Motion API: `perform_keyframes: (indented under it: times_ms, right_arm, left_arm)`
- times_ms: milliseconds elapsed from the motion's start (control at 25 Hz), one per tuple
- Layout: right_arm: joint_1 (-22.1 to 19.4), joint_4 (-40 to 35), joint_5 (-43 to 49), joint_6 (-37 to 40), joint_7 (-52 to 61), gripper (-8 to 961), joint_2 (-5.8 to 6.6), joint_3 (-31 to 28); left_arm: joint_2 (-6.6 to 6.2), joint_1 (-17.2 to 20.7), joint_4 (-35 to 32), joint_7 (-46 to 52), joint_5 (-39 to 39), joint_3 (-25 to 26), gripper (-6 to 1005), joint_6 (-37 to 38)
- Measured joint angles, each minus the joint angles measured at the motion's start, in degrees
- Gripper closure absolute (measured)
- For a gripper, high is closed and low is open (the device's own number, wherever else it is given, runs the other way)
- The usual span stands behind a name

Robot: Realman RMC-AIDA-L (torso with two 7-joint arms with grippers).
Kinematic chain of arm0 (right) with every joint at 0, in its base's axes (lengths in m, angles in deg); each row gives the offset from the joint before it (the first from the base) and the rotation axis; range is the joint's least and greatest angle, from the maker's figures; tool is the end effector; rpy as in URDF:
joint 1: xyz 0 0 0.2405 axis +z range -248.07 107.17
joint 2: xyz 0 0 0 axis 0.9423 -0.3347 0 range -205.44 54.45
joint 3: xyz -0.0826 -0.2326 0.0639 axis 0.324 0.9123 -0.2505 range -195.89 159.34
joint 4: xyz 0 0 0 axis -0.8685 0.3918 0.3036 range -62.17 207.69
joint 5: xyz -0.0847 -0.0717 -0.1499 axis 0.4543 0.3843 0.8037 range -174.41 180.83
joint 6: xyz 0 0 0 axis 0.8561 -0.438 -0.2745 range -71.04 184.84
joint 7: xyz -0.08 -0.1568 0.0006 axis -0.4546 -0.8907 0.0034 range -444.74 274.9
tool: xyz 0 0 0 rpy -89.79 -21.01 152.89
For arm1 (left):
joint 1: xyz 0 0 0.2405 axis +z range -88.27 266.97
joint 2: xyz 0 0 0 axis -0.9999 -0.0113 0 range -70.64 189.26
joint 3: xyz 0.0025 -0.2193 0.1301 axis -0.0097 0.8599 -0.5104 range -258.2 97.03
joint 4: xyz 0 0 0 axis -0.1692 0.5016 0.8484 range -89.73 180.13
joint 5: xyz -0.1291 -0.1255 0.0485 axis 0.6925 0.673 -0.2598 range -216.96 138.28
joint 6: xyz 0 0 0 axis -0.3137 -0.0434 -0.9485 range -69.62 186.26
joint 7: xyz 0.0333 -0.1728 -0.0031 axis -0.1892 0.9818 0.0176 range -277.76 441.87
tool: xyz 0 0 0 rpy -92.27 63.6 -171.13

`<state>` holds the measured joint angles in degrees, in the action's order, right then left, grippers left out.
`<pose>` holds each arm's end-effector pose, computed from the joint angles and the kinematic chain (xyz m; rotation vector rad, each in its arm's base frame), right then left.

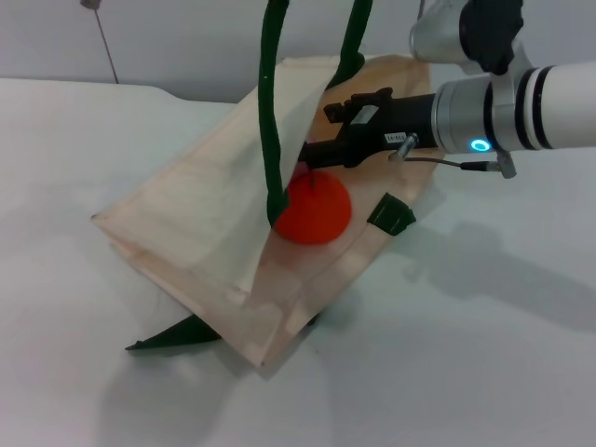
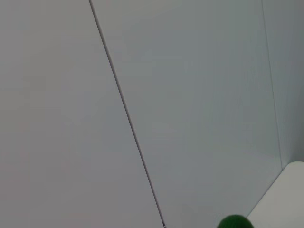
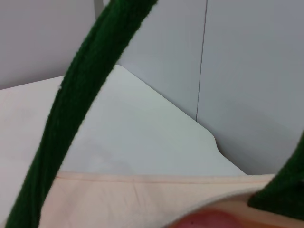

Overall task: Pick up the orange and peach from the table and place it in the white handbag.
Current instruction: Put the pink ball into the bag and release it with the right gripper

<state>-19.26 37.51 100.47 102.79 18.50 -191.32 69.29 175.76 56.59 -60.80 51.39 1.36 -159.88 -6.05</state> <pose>0.1264 0.4290 -0.0910 -2.6775 0.4730 0.2729 -0.0441 0.3850 0.0642 -2.2917 -0.2870 -0.3355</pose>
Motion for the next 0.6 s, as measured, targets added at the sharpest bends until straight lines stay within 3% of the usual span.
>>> perform_keyframes:
  times_ms: [320,600]
  right_arm:
    - [-0.06,0.1,-0.06,0.03,0.3,144,0.2,-0.9]
    - [-0.85,0.1,0.47,1.57,1.58,137,1.02,-3.02]
  left_arm:
    - [0.0,0.73,0.02,-0.03,-0.64,0.22,839,0.46]
    - [-0.02,2.59,0.06,-0.32,-0.76,1.76,838,0.58]
